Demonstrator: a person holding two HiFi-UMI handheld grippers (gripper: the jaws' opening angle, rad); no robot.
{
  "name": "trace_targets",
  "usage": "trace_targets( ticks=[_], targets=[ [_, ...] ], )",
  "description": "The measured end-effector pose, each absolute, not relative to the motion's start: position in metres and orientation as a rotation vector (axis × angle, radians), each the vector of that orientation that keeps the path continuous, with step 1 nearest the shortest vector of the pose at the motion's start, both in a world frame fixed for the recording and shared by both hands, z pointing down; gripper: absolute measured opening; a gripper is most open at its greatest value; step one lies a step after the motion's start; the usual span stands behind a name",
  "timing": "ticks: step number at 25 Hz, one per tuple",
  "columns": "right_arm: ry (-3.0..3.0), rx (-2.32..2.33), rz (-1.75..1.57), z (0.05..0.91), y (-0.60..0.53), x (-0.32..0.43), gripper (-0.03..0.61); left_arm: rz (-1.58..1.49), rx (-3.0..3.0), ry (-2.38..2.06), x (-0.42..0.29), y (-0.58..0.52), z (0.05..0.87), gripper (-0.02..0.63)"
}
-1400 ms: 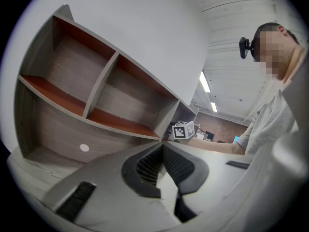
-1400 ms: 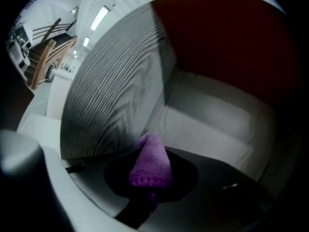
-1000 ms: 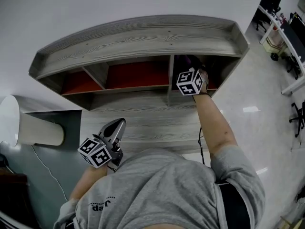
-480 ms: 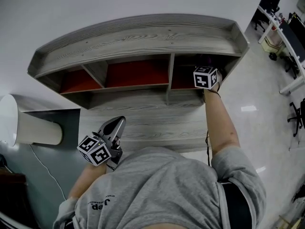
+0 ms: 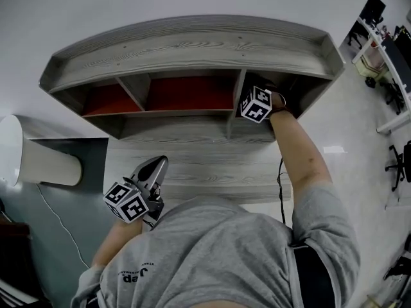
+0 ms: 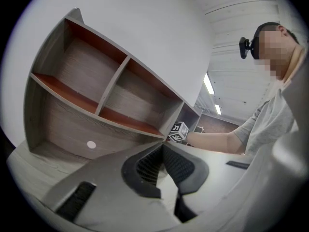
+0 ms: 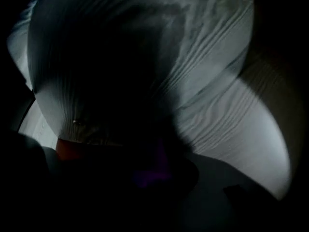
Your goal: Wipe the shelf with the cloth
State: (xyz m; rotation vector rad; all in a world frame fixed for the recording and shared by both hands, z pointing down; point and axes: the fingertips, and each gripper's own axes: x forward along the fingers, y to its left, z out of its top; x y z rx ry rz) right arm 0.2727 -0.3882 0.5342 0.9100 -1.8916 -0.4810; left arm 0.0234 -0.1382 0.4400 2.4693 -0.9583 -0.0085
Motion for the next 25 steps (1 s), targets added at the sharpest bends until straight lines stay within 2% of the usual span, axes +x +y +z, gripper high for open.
trace_targets(
  ticks=[5,13,19,25],
  targets=[
    [-1.746,0.834,-0.487,0.546,-0.388,0.301,0.063,-0.023,2.451,-0.973,0.018,-0.138,0.442,0.017],
    [-1.19,0.834,-0.361,0.558,-0.374,0.443,0.061,-0.051,2.487,-0.943,0.022,-0.145,0.436,0.017],
    [-1.098,0.873,-0.356,0.55,-0.369,0.447,0.061,-0.058,2.537,-0.894,0.031,-0.153,0.431,0.017],
    [-1.127,1.184,-0.596,0.454,-0.344,0.422,0.061,-0.031,2.688,-0.724,0.067,-0.182,0.412,0.017]
  ],
)
